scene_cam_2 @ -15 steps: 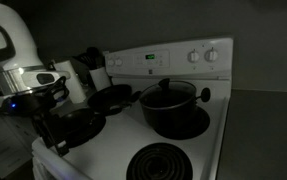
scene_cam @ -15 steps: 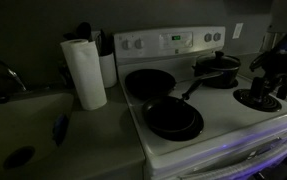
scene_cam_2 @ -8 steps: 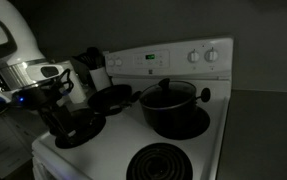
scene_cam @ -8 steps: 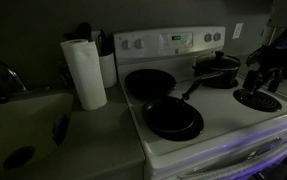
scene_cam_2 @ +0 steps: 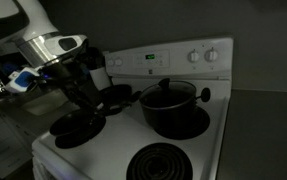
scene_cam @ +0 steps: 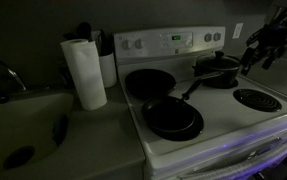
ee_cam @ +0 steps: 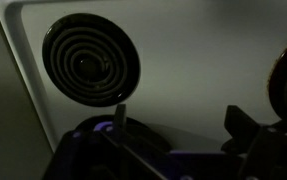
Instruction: Pick up the lid from the black pot and put it on the stove.
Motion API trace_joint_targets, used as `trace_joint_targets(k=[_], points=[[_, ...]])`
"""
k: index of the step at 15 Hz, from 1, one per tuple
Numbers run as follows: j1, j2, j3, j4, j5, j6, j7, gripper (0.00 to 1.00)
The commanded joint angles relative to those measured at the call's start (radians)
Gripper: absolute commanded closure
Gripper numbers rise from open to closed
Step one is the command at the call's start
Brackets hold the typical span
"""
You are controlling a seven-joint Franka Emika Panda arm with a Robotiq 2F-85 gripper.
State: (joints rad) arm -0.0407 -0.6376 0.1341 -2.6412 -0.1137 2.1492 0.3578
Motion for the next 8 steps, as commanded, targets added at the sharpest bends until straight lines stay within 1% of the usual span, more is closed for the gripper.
trace_joint_targets(k=[1,3,4,5,6,8], points=[[-0.018,0.064,-0.094,0.07,0.01,0.034,-0.14,0.0],[-0.009,0.092,-0.161,0.107,0.041,0.034,-0.24,0.0],[-0.02,0.092,-0.171,0.118,0.043,0.03,-0.241,0.0],[-0.022,0.046,-0.135,0.077,0.026,0.023,-0.197,0.0],[-0.024,0.056,-0.155,0.09,0.03,0.023,-0.216,0.0],[-0.025,0.069,-0.166,0.104,0.032,0.023,-0.225,0.0]])
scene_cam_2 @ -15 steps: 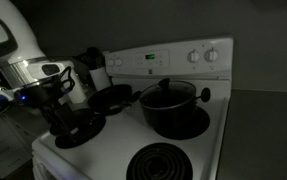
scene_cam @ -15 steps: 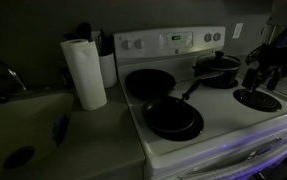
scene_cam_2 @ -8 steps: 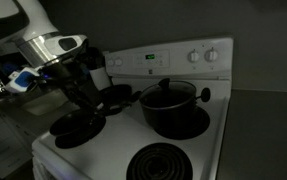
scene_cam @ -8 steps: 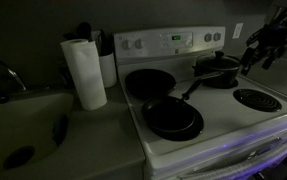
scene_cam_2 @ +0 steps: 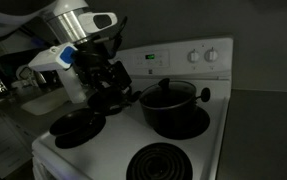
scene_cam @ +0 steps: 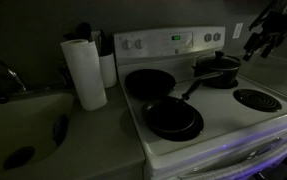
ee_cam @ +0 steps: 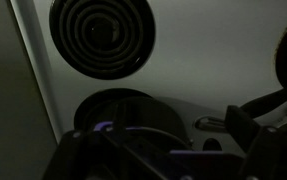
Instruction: Pick up the lid from the black pot and put it on the stove.
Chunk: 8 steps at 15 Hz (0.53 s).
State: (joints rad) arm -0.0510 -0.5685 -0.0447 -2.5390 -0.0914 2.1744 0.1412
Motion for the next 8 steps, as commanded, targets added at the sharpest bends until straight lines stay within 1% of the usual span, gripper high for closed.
trace_joint_targets(k=[1,4,8], points=[[-0.014,0.002,0.014,0.003,0.01,-0.002,-0.008,0.0],[-0.017,0.065,-0.023,0.056,0.021,-0.001,-0.051,0.0],[-0.028,0.138,-0.055,0.157,0.008,-0.007,-0.101,0.0]])
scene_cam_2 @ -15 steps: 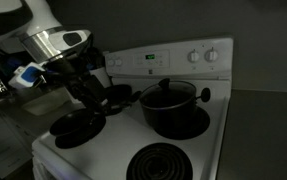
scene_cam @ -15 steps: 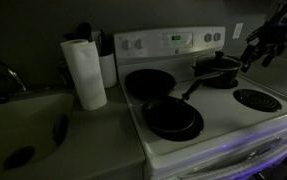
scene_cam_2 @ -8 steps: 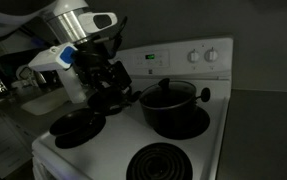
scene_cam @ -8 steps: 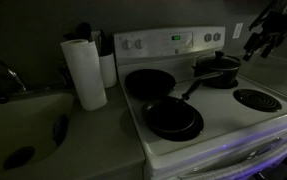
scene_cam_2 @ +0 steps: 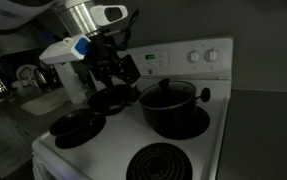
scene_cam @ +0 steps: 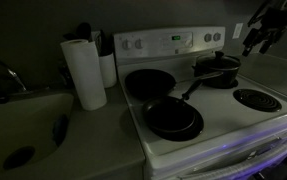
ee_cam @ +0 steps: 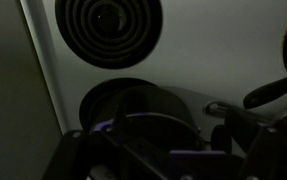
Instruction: Pick up the lid from the black pot and put it on the stove.
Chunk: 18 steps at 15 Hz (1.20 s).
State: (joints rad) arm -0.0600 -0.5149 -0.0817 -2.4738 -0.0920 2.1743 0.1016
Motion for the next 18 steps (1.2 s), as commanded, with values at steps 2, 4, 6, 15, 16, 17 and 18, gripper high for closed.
trace_joint_targets(k=[2,4,6,15,16,17,18], points=[[-0.02,0.132,-0.032,0.14,0.01,-0.007,-0.09,0.0],[-0.017,0.186,-0.045,0.19,0.011,-0.02,-0.126,0.0],[-0.016,0.244,-0.054,0.237,0.01,-0.031,-0.164,0.0],[-0.01,0.364,-0.02,0.315,-0.018,-0.027,-0.128,0.0],[-0.008,0.364,-0.014,0.314,-0.024,-0.025,-0.118,0.0],[-0.009,0.366,-0.007,0.314,-0.033,-0.017,-0.103,0.0],[-0.009,0.367,0.0,0.314,-0.043,-0.013,-0.088,0.0]])
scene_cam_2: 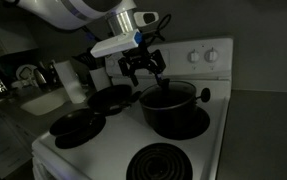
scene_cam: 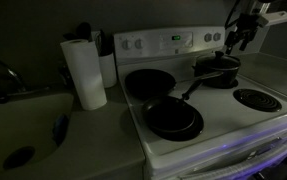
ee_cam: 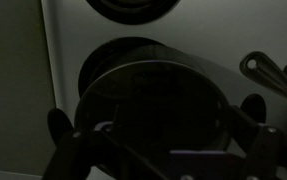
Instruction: Pick up the lid from the black pot and put it on the stove.
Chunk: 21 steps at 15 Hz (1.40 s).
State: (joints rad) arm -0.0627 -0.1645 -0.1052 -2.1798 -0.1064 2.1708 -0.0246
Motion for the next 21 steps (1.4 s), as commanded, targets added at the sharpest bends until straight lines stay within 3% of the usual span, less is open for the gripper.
trace_joint_targets(k=[1,6,10,16,21], points=[[-0.008,0.02,0.029,0.016,-0.041,0.004,0.056,0.0],[-0.021,0.061,0.021,0.022,-0.058,0.043,0.082,0.0],[-0.041,0.107,-0.023,0.057,0.021,0.073,0.038,0.0],[-0.054,0.175,-0.058,0.125,0.239,0.085,-0.073,0.0],[-0.057,0.246,-0.048,0.2,0.243,0.066,-0.101,0.0]])
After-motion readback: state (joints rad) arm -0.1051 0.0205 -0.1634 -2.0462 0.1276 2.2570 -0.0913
